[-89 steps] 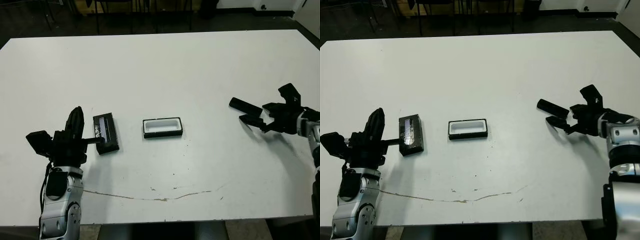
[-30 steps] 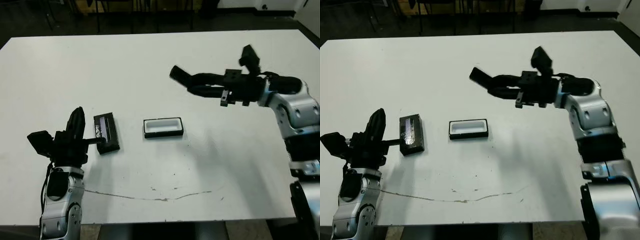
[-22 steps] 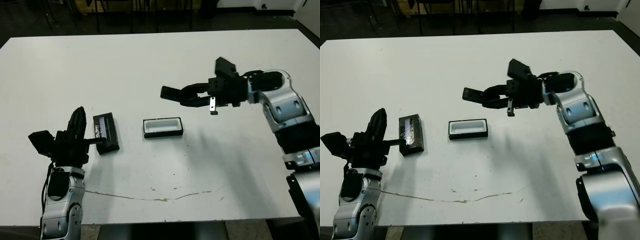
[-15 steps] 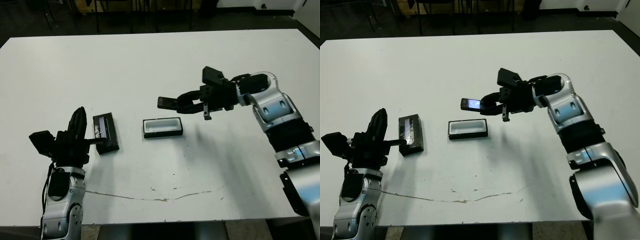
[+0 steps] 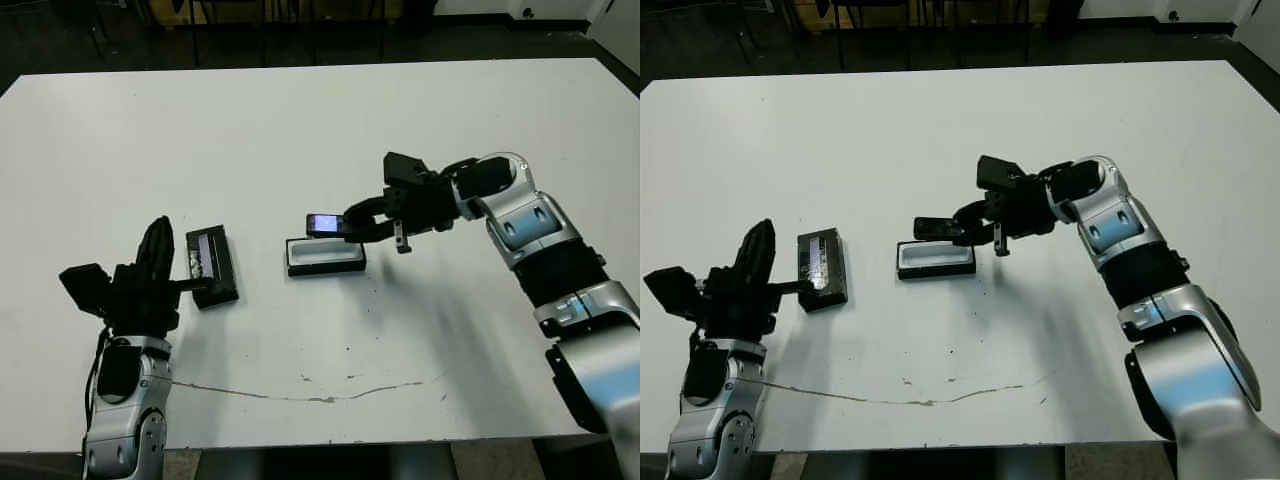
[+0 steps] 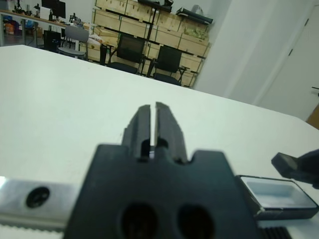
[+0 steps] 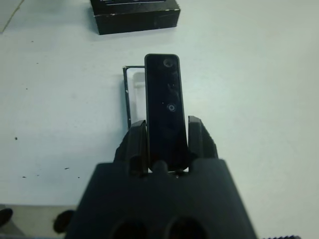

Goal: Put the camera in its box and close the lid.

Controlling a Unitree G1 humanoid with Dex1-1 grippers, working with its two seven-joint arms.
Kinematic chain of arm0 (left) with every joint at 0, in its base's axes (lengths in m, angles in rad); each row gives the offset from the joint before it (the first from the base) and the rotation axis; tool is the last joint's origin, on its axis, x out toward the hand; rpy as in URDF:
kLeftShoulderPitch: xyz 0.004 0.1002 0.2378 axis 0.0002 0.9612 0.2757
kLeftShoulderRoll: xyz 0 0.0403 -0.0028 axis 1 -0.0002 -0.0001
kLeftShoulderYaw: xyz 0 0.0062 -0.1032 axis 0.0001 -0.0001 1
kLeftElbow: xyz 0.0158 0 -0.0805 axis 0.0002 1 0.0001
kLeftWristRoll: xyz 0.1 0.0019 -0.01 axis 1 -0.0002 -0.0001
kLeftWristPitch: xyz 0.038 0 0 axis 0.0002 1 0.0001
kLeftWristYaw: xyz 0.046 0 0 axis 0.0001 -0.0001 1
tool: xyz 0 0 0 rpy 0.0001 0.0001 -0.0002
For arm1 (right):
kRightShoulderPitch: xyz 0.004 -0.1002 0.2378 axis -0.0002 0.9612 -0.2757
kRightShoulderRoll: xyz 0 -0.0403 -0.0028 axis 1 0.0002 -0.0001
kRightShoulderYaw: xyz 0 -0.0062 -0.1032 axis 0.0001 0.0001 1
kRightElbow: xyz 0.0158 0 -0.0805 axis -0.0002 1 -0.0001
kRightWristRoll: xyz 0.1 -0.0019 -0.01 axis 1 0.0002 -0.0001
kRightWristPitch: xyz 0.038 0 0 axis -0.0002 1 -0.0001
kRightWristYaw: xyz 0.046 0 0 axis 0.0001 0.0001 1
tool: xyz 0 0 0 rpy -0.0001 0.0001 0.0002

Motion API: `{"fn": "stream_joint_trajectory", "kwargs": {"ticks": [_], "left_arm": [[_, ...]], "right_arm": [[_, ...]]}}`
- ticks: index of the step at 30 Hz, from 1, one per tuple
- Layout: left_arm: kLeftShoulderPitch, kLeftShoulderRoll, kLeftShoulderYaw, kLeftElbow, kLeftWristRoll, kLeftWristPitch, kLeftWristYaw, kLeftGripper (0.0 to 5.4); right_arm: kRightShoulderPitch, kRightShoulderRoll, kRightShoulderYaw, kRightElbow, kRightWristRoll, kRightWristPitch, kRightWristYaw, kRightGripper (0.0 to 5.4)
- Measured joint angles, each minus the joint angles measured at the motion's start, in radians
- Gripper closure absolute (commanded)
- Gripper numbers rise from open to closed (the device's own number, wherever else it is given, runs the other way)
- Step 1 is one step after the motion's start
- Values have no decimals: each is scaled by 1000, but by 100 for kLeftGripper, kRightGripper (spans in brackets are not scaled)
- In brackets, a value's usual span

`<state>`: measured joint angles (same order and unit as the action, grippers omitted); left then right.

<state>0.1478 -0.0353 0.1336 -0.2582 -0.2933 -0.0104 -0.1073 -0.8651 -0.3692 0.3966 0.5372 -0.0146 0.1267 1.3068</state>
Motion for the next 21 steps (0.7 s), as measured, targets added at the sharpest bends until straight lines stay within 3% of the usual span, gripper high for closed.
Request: {"fn": "stream_joint_trajectory", "kwargs": {"ticks": [21], "left_arm": [[5, 0, -4, 0, 5, -10, 4, 540]], "right_arm": [[-60, 27, 52, 73, -82, -5, 31, 476]]}}
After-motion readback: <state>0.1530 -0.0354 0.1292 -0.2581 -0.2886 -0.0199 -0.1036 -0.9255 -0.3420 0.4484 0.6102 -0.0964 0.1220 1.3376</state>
